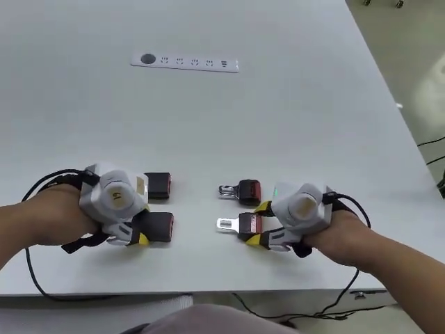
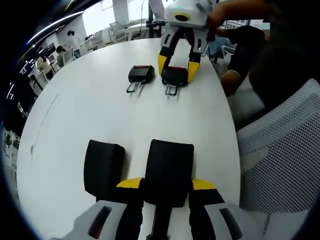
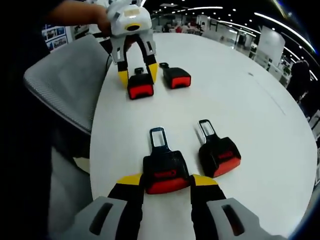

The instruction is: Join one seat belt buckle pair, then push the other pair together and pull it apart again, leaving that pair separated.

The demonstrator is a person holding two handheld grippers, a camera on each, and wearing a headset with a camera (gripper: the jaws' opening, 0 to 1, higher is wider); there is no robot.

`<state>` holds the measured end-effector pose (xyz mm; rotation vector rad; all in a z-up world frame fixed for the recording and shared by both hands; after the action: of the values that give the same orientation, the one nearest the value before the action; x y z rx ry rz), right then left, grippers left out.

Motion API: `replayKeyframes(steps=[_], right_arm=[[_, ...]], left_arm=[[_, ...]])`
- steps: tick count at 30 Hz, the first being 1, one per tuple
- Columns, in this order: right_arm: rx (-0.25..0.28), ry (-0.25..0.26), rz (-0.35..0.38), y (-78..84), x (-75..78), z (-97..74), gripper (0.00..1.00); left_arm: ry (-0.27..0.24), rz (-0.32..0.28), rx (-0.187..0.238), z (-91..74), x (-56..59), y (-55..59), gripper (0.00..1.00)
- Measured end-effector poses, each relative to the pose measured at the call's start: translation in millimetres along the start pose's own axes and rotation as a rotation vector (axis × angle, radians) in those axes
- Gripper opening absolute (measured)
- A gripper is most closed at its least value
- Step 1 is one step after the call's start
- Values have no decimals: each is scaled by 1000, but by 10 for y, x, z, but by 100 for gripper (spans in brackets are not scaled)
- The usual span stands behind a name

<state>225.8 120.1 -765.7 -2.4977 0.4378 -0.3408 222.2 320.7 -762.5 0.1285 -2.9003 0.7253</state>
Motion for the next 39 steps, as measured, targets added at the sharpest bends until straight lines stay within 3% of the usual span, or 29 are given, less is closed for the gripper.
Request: replayKeyframes(steps=[22, 28, 32, 39], right_arm=[[2, 3, 4, 13, 12, 16, 34], [-8, -7, -11, 12, 12, 12, 34], [-20, -14, -27, -2, 7, 11, 34], [-22, -31, -52, -100, -86, 83, 34]], left_arm=[[-21, -7, 15, -20, 36, -6, 34], [-13, 1, 0, -18, 38, -22, 34], [0, 23, -33, -3, 34, -39, 34], [12, 46, -64, 14, 21, -29, 34]])
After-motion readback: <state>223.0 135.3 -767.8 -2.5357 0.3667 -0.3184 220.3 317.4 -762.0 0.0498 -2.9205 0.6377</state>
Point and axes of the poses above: the centre of the closed fingertips' face, and the gripper's own axes: z roughly forward along the fingers, x roughly to its right, y roughly out of its underside, the point moved 2 cm from there along -z, roughly backward along the fingers, and after that the axes turned 10 degrees about y, right-handed, at the moved point
